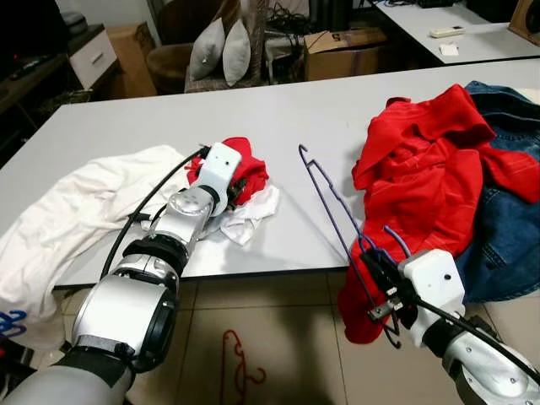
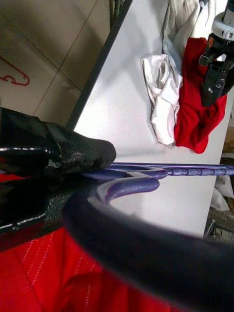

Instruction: Hang hanger

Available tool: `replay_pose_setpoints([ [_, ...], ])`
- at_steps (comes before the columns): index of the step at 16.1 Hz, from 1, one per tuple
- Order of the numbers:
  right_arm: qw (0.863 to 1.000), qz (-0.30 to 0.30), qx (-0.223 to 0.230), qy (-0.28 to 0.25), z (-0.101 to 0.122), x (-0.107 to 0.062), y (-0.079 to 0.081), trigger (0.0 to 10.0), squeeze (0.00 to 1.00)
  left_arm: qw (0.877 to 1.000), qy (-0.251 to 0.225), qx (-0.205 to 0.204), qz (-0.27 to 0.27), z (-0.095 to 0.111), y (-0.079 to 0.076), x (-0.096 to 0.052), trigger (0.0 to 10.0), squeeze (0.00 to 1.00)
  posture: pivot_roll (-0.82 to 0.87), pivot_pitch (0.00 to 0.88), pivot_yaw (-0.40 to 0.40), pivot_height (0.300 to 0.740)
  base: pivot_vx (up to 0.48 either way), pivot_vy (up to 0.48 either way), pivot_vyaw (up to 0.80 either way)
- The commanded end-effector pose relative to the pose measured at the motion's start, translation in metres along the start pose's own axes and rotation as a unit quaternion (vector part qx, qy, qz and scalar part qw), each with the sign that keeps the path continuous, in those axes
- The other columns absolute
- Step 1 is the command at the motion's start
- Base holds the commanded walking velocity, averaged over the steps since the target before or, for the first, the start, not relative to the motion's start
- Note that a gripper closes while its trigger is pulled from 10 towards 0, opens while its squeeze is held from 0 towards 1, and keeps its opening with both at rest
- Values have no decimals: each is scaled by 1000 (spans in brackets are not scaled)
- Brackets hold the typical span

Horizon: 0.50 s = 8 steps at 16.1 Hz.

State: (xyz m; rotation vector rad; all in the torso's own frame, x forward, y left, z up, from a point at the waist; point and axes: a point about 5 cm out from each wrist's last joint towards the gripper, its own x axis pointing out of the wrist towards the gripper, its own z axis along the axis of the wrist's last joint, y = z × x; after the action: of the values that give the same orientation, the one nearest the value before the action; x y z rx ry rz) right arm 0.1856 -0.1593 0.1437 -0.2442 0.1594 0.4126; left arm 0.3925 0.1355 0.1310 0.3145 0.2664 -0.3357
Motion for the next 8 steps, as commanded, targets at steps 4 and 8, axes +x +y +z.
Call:
replay_pose_setpoints([
  [4, 1000, 7, 2, -6, 2, 5, 1, 10000, 0, 1000, 12, -14, 9, -4, 11, -3, 0, 0, -144, 0, 106, 740, 0, 0, 0],
  [8, 1000, -6, -1, -15, 4, 7, -1, 10000, 0, 1000, -5, -25, 4, 4, 18, -4, 0, 0, -130, 0, 100, 740, 0, 0, 0],
])
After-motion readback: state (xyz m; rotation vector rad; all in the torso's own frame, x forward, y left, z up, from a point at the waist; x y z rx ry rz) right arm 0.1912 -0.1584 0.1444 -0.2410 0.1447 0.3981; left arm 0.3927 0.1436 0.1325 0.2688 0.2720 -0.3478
